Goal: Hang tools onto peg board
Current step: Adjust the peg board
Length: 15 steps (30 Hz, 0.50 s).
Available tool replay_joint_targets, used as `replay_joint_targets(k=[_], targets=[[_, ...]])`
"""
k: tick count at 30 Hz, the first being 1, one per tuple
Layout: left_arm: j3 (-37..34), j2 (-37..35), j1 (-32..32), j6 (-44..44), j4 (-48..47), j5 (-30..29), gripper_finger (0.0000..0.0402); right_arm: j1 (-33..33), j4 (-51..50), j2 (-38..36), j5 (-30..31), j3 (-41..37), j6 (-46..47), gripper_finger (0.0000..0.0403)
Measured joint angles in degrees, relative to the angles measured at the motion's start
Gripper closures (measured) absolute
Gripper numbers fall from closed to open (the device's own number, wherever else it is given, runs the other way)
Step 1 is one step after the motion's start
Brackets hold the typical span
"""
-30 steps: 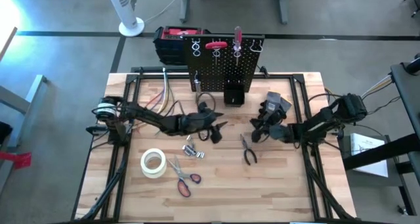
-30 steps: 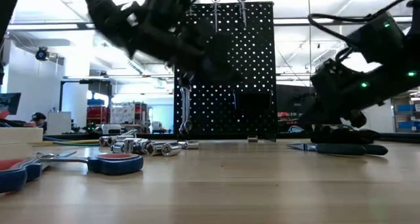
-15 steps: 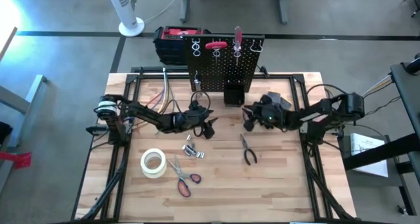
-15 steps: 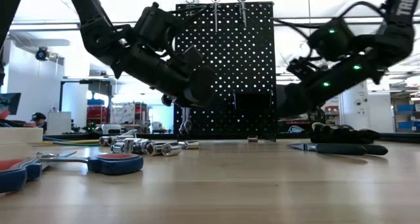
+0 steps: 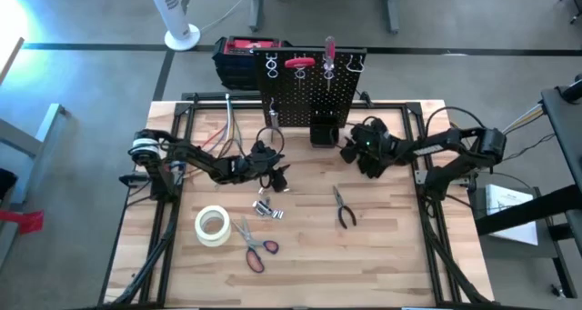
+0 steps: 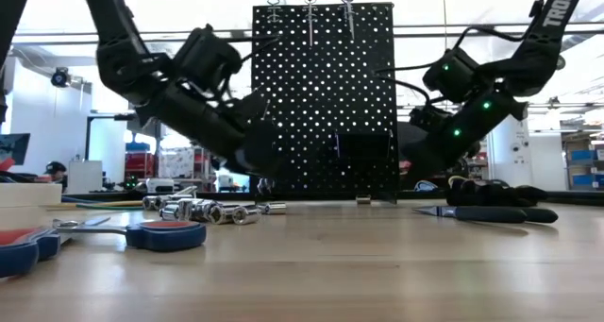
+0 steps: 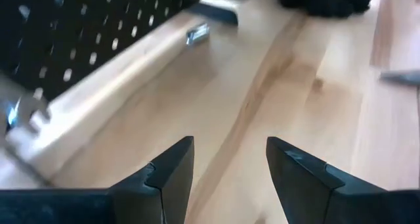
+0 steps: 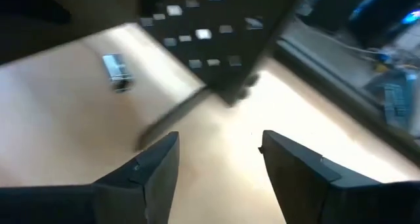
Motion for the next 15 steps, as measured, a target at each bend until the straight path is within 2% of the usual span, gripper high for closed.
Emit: replay_joint_targets(k=[3, 7, 15], targets=[[-2.74, -1.97, 0.02, -1.24, 0.70, 0.02, 0.0219, -2.34, 0.83, -0.07, -0.57, 0.41, -1.65, 0.0212], [-6.18, -5.66, -0.07, -5.48, 0.98, 0.00, 0.0219, -5.28, 0.85, -0.07, -5.11, 1.67, -2.69, 0.0253], [-12.55, -12.99, -0.87, -9.97, 2.27, -1.28, 0.0219, -10.54, 6.18, -0.09, -5.43, 2.12, 5.40, 0.0359]])
